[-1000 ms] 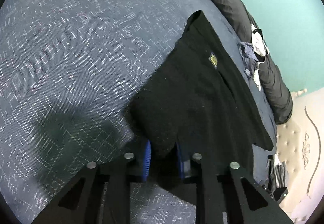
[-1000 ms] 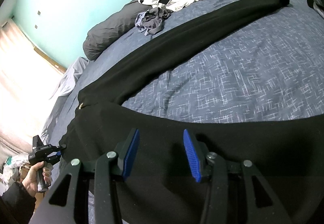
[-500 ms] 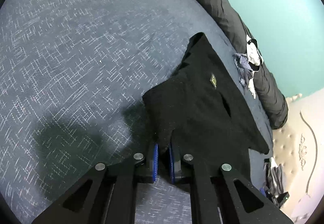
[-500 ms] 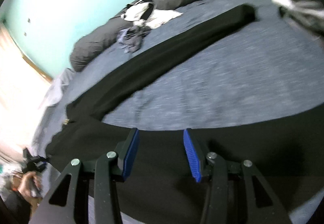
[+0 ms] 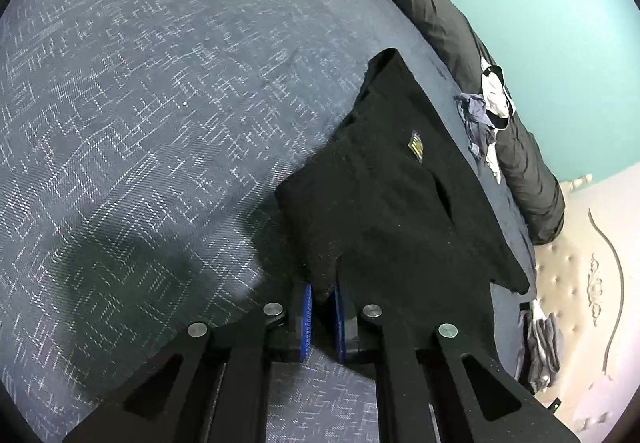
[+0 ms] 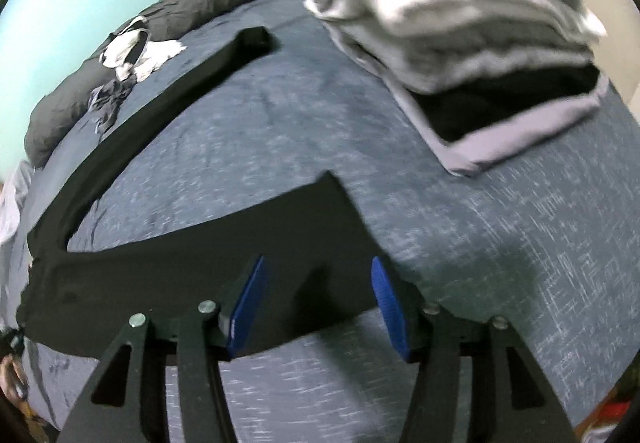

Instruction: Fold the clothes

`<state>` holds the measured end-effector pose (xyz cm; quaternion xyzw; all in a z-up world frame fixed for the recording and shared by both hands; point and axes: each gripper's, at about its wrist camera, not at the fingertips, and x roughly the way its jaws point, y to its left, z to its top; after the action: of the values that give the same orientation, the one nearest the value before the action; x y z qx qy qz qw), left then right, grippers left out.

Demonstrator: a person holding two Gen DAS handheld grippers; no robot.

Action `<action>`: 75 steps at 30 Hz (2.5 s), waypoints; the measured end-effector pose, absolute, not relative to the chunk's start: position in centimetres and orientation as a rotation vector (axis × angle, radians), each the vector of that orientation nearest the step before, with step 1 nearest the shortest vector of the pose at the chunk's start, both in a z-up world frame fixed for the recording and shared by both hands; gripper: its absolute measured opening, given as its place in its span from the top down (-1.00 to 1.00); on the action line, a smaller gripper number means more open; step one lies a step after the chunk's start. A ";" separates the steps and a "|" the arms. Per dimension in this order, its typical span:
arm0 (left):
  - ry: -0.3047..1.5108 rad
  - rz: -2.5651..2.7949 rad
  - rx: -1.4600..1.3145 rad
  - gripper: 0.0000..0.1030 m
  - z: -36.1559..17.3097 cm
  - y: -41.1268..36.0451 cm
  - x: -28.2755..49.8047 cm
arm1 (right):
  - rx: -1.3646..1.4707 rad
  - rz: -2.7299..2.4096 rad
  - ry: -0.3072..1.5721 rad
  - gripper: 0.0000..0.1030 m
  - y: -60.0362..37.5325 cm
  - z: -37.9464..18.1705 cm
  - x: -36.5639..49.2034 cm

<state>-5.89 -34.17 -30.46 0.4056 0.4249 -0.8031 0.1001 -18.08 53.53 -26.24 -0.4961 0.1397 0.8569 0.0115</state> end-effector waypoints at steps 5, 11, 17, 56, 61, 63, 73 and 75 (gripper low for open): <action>1.229 -2.375 1.221 0.82 -29.9 -34.1 -6.1 | -1.570 2.672 0.459 -0.10 55.3 -27.2 -18.4; 1.214 -2.362 1.237 0.82 -30.1 -34.0 -6.4 | -1.647 2.681 0.488 0.29 55.5 -28.5 -18.1; 1.205 -2.364 1.247 0.82 -29.7 -34.1 -6.3 | -1.566 2.751 0.490 0.81 55.9 -26.6 -17.8; 1.165 -2.319 1.349 0.76 -31.9 -34.0 -6.7 | -1.623 2.726 0.323 0.74 54.6 -29.2 -21.9; 1.154 -2.315 1.348 0.75 -32.2 -34.0 -6.7 | -1.510 2.763 0.241 0.87 54.0 -28.3 -21.9; 1.146 -2.313 1.342 0.75 -32.2 -34.0 -6.6 | -1.474 2.750 0.216 0.88 54.0 -28.2 -22.4; 1.145 -2.295 1.321 0.55 -31.6 -34.0 -6.2 | -1.444 2.611 -0.007 0.74 52.8 -29.2 -24.4; 1.156 -2.294 1.306 0.24 -31.0 -34.1 -5.9 | -1.408 2.570 -0.090 0.67 52.5 -28.6 -24.2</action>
<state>-5.86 -34.05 -30.99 0.4492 0.3978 -0.7894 0.1297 -24.19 52.54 -28.64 -0.4778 -0.0307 0.8717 0.1048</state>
